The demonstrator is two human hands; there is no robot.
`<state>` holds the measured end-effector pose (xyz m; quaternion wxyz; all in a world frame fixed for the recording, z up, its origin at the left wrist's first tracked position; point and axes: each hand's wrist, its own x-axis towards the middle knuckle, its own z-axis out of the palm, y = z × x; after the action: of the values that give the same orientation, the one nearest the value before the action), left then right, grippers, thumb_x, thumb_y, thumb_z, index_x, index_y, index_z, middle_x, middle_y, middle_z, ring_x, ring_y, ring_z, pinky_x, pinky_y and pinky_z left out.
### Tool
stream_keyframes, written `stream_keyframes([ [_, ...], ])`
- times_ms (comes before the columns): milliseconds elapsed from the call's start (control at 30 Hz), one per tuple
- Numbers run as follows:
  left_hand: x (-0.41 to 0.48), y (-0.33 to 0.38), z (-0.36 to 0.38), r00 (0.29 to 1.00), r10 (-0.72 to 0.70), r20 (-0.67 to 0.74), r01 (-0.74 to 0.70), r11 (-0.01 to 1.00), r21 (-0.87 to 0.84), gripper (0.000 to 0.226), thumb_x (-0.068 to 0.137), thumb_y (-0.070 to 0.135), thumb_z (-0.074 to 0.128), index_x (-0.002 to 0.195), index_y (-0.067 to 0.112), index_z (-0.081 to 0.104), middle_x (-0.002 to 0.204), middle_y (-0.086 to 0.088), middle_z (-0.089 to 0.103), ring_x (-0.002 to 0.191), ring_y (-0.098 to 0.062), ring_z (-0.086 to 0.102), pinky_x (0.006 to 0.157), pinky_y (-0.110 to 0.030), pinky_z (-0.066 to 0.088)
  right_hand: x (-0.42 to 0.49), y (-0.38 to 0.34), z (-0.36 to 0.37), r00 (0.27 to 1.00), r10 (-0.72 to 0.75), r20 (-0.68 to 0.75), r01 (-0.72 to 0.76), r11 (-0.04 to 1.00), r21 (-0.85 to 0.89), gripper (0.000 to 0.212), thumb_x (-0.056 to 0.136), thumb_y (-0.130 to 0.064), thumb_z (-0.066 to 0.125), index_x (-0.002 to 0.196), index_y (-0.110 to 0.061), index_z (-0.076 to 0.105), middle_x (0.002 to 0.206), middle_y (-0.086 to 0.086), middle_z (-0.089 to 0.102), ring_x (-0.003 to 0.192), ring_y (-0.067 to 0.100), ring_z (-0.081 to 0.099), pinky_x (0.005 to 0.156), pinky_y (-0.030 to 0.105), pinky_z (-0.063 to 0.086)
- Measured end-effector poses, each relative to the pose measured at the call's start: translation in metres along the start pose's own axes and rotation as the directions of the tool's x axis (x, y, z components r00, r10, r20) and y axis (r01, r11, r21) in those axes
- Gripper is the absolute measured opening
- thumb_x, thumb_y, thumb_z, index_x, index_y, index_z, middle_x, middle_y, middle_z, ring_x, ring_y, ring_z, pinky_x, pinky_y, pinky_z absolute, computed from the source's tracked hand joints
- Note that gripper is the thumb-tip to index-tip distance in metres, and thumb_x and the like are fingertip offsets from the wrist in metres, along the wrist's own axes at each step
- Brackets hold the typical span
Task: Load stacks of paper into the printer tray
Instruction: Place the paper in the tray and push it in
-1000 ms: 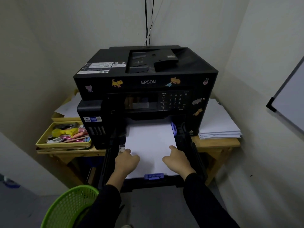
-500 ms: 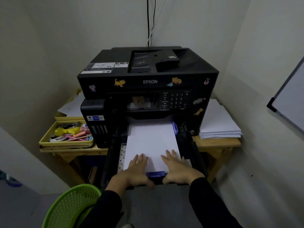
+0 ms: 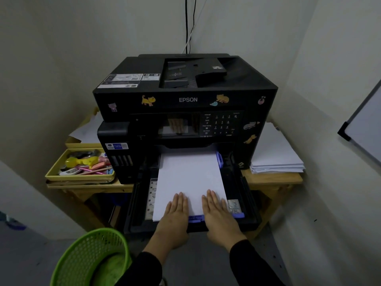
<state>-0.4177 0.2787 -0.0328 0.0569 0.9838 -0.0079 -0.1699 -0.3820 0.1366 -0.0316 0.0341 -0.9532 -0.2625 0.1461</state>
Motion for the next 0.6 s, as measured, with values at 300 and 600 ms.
stream_keyframes([
  [300,0.038,-0.014,-0.026,1.0,-0.013,0.025,0.012,1.0,0.015,0.083,0.091,0.014,0.046,0.149,-0.001,-0.012,0.158,-0.018,-0.016,0.148,-0.027,-0.013,0.123,-0.035,-0.002,0.041,0.004,-0.016,1.0,-0.007,0.0,0.007,0.999,-0.052,0.084,0.088,-0.002,0.049,0.15,0.001,-0.007,0.159,0.021,-0.011,0.148,0.03,-0.011,0.122,0.04,-0.003],
  [600,0.105,-0.035,-0.058,0.996,-0.086,-0.038,0.087,0.996,0.032,0.079,0.091,0.016,0.044,0.151,0.002,-0.006,0.16,-0.014,-0.009,0.149,-0.026,-0.008,0.124,-0.038,0.001,0.116,0.019,-0.045,0.999,0.047,-0.022,-0.048,0.997,-0.065,0.079,0.088,-0.006,0.047,0.151,-0.001,0.0,0.16,0.018,-0.004,0.149,0.027,-0.006,0.123,0.043,0.0],
])
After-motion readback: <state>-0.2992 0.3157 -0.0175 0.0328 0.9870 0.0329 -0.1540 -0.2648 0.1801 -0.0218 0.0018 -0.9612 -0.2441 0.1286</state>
